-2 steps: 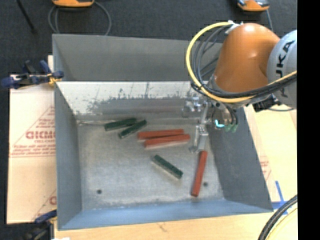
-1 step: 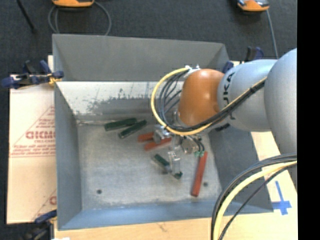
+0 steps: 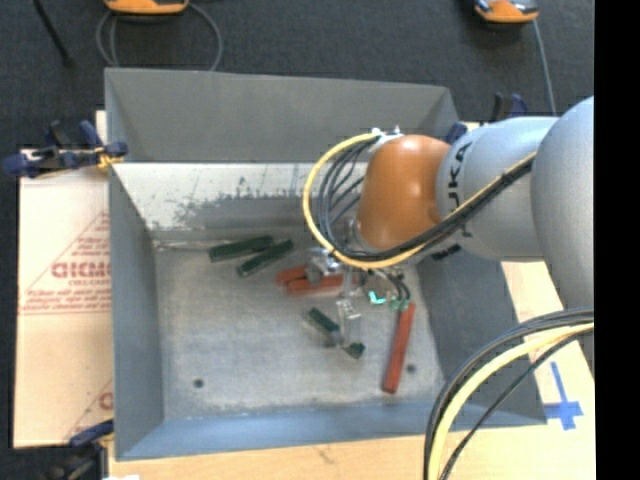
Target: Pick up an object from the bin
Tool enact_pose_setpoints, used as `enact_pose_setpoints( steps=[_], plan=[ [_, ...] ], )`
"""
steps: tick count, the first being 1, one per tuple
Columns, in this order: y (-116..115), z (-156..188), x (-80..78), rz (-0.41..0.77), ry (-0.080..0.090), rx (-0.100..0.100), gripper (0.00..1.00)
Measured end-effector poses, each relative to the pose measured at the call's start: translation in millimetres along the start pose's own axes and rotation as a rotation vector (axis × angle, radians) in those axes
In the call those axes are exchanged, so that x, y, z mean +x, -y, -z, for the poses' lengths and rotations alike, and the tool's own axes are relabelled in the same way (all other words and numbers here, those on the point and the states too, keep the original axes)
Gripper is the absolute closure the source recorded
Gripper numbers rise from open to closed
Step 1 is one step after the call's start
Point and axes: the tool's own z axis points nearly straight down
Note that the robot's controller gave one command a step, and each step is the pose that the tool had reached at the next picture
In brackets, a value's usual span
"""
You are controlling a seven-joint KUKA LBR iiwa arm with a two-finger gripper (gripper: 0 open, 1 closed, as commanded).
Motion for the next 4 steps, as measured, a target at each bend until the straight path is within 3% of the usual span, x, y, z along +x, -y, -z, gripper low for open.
enact_pose_setpoints(
  steps=[1,2,3,4],
  plan=[
    [0.0,0.0,0.0,0.0,0.0,0.0,0.0],
    [-32.5,-5.3,-54.2,0.205,0.003,0.0,0.0],
    [-32.0,-0.4,-56.8,0.2,0.012,-0.001,1.0],
    [-32.1,-6.6,-52.0,0.199,-0.002,-0.003,0.0]
  ],
)
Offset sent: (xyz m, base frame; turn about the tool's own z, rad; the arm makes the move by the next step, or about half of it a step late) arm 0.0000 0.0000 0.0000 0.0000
